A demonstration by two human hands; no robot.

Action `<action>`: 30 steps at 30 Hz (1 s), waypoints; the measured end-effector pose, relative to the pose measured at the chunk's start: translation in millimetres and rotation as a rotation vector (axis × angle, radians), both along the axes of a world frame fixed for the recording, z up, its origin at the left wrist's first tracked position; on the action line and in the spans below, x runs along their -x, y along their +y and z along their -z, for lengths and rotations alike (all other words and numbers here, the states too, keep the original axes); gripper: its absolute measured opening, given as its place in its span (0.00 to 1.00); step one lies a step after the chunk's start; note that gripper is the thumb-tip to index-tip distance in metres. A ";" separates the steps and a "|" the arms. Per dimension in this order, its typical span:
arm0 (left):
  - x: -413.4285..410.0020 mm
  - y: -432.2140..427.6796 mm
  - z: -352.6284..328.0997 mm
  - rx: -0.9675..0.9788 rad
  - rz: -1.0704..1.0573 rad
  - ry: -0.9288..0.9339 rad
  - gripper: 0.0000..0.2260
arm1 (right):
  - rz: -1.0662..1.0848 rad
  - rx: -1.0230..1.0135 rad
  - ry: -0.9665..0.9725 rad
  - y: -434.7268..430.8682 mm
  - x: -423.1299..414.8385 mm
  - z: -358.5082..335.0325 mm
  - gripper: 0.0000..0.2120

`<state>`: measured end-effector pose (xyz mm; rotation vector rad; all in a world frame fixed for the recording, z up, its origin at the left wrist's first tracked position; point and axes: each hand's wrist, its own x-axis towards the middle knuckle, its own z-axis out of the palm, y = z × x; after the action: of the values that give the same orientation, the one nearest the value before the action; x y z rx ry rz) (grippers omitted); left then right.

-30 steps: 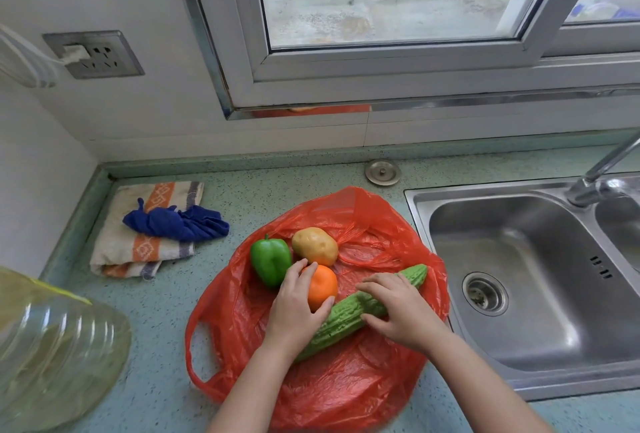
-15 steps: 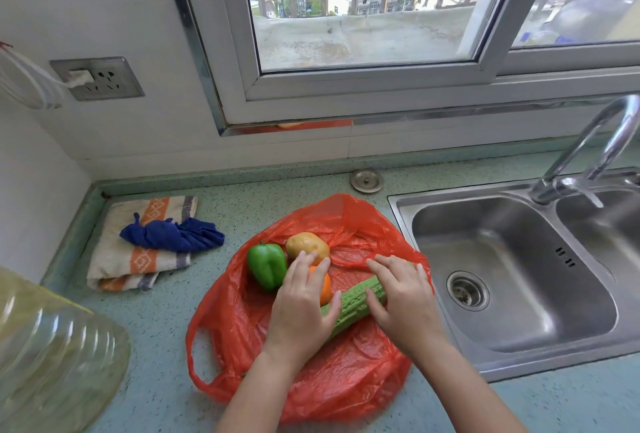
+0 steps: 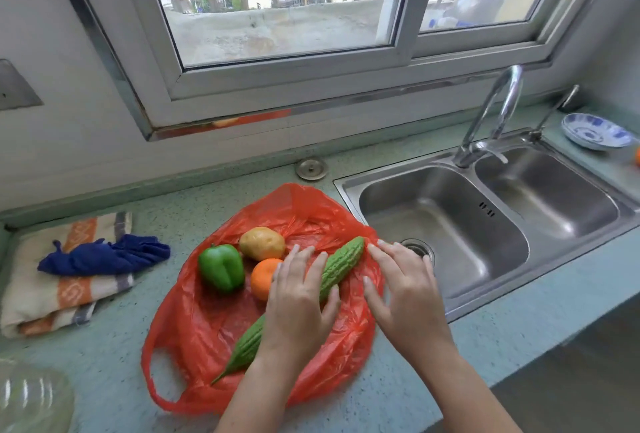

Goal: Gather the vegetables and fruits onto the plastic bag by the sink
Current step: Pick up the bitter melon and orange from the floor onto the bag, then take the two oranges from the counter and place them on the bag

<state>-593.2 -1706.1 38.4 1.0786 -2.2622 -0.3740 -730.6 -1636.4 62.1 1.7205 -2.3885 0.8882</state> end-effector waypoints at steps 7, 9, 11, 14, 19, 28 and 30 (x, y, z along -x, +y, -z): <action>47.8 27.5 -14.2 0.022 0.118 0.004 0.21 | 0.114 0.057 -0.004 42.2 46.7 -14.7 0.21; 67.7 35.6 -17.1 0.033 0.155 0.008 0.21 | 0.147 0.080 0.006 55.0 64.8 -17.4 0.21; 92.3 45.5 -20.5 0.050 0.190 0.021 0.21 | 0.185 0.097 0.015 69.7 85.8 -21.0 0.20; 131.7 64.5 -26.6 0.075 0.243 0.048 0.20 | 0.226 0.113 0.021 94.0 120.5 -25.4 0.20; 220.2 112.3 -31.5 0.096 0.391 0.058 0.18 | 0.315 0.120 0.039 151.4 199.6 -32.6 0.20; 375.3 205.2 -29.8 0.067 0.569 0.084 0.18 | 0.524 0.121 0.061 258.3 323.6 -29.3 0.20; 399.0 220.9 -27.3 0.064 0.613 0.080 0.17 | 0.570 0.121 0.059 277.4 344.3 -27.8 0.20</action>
<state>-992.3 -1485.2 65.7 0.3061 -2.4727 -0.5700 -1074.9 -1359.0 89.8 0.9204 -2.5080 0.8453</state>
